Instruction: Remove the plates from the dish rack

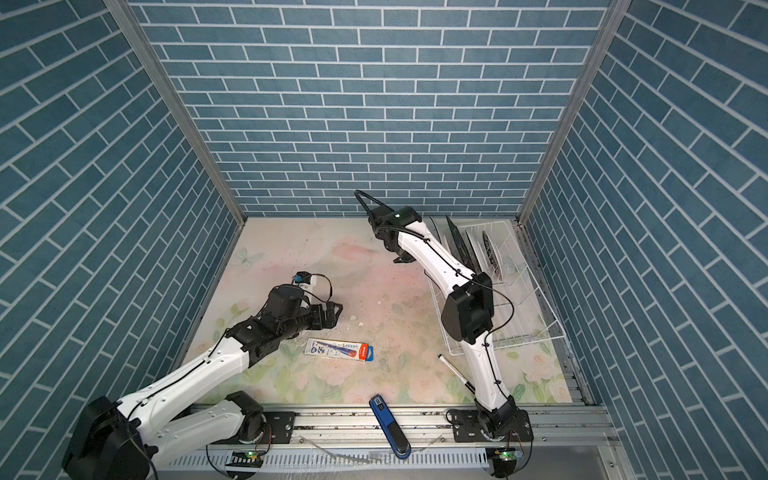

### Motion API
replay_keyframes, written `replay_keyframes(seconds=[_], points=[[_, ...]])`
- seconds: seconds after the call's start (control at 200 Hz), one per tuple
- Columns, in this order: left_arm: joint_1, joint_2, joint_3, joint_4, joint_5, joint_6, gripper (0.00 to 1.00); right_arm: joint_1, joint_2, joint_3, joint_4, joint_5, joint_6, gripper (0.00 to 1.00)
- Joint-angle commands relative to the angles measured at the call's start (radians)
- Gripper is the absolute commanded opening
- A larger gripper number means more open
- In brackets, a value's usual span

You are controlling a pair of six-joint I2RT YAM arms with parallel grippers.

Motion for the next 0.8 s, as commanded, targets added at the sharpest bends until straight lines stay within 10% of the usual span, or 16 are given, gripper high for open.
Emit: replay_keyframes(seconds=[0.0,0.795], points=[[-0.002,-0.004,0.031,-0.025,-0.01,0.017,1.0,-0.005,0.018,0.038,-0.059,0.037,0.027,0.0],[-0.002,0.015,0.019,0.018,0.051,-0.052,1.0,0.02,-0.045,0.04,0.003,0.169,-0.028,0.0]])
